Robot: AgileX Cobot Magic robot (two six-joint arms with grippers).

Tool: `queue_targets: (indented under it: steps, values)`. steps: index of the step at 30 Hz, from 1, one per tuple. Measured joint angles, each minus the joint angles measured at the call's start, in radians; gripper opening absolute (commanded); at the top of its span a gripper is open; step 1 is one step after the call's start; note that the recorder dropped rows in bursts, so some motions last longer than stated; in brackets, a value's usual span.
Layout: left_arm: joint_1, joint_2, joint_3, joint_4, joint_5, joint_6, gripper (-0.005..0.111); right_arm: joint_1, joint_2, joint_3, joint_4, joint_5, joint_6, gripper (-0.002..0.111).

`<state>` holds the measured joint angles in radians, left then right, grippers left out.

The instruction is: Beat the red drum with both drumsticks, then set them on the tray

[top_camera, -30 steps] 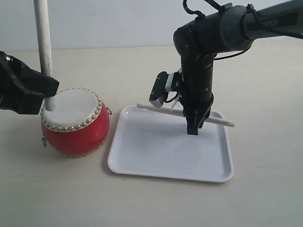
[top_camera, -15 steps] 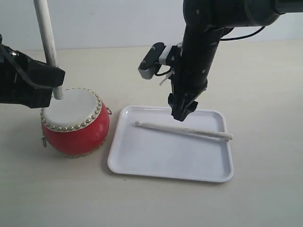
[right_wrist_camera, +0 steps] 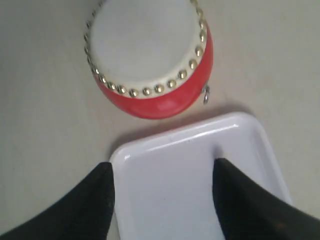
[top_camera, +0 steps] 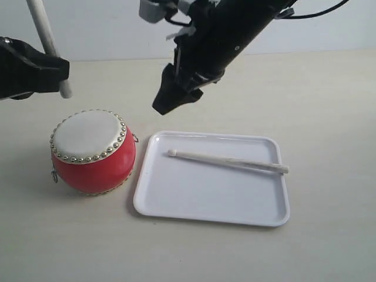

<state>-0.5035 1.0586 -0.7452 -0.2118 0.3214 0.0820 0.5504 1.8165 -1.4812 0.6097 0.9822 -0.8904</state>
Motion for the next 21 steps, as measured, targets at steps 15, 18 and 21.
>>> queue_targets:
  steps: [15,18,21]
  values:
    - [0.124,0.163,0.000,-0.893,0.169,0.864,0.000,0.000,-0.088,0.000,0.377,-0.105,-0.157,0.055]
    - [0.152,0.187,0.000,-0.973,0.199,0.958,0.000,0.000,-0.090,0.000,0.405,-0.105,-0.188,0.055]
    - [0.161,0.211,0.000,-1.044,0.223,1.037,0.000,0.000,-0.090,0.000,0.448,-0.098,-0.224,0.055]
